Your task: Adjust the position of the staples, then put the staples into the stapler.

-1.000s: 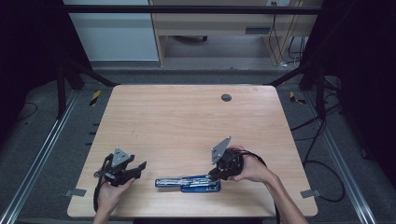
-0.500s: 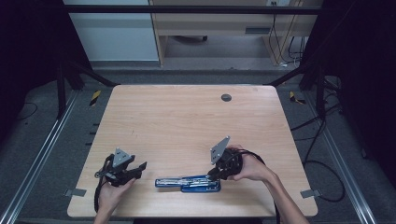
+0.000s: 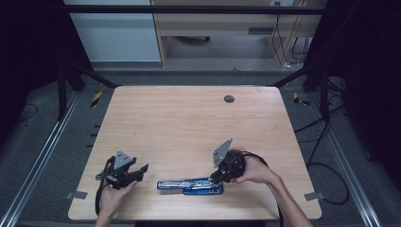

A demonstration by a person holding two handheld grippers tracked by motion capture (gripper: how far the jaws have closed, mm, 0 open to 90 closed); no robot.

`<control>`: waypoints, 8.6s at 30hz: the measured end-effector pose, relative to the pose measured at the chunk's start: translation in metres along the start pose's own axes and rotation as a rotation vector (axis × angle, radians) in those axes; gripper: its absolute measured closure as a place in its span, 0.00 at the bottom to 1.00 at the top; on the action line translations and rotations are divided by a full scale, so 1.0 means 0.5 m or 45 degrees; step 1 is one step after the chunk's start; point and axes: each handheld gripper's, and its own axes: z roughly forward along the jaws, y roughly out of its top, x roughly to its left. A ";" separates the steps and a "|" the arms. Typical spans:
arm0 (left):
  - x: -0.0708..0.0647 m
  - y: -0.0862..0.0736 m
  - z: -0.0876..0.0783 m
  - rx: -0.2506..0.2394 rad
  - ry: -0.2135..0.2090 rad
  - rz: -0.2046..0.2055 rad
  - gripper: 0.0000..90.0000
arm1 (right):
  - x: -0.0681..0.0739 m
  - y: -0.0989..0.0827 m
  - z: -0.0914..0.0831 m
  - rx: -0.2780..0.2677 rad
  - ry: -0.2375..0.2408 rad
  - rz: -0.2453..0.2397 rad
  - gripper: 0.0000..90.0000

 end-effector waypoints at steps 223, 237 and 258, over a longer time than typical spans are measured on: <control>-0.110 0.026 0.026 0.268 -0.586 0.526 0.55 | 0.157 -0.126 0.020 -0.424 -0.539 0.695 0.88; -0.111 0.027 0.028 0.273 -0.600 0.521 0.57 | 0.155 -0.106 0.047 -0.404 -0.489 0.621 1.00; -0.105 0.039 0.028 0.295 -0.637 0.579 0.60 | 0.146 -0.110 0.057 -0.397 -0.481 0.645 1.00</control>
